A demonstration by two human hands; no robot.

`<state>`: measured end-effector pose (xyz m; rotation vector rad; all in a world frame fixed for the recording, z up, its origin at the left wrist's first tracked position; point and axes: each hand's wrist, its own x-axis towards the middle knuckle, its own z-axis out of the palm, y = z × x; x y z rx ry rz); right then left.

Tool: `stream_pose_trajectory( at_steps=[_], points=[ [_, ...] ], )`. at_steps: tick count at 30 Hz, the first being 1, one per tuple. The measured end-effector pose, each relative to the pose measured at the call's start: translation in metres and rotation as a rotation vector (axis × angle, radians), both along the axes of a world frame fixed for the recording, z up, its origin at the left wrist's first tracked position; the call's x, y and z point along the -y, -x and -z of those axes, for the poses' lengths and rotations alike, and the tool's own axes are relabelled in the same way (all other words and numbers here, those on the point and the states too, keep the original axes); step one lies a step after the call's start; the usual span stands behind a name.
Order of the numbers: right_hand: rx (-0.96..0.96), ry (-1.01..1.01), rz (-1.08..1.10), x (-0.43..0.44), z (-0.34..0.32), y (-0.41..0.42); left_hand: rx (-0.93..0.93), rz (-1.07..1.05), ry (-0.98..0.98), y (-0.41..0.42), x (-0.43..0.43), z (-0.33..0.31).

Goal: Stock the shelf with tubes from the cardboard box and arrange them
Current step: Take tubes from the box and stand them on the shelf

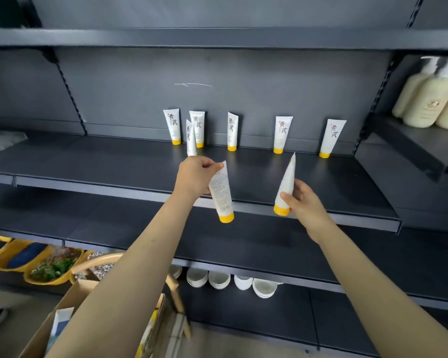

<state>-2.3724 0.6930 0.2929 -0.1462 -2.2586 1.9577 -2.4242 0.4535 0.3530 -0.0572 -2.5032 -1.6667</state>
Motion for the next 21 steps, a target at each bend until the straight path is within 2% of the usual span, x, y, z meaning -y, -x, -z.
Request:
stream_pose_trajectory(
  at_steps=[7, 13, 21],
  points=[
    [0.009, -0.141, 0.066, -0.013, 0.011, 0.063, -0.076, -0.05, 0.056, 0.089, -0.024, -0.001],
    [0.024, -0.272, 0.158, -0.017, 0.028, 0.137, -0.188, -0.087, 0.266, 0.164, -0.039, 0.015],
    [-0.026, -0.472, 0.37, -0.023, 0.044, 0.205, -0.398, -0.132, 0.286, 0.208, -0.057, 0.051]
  ],
)
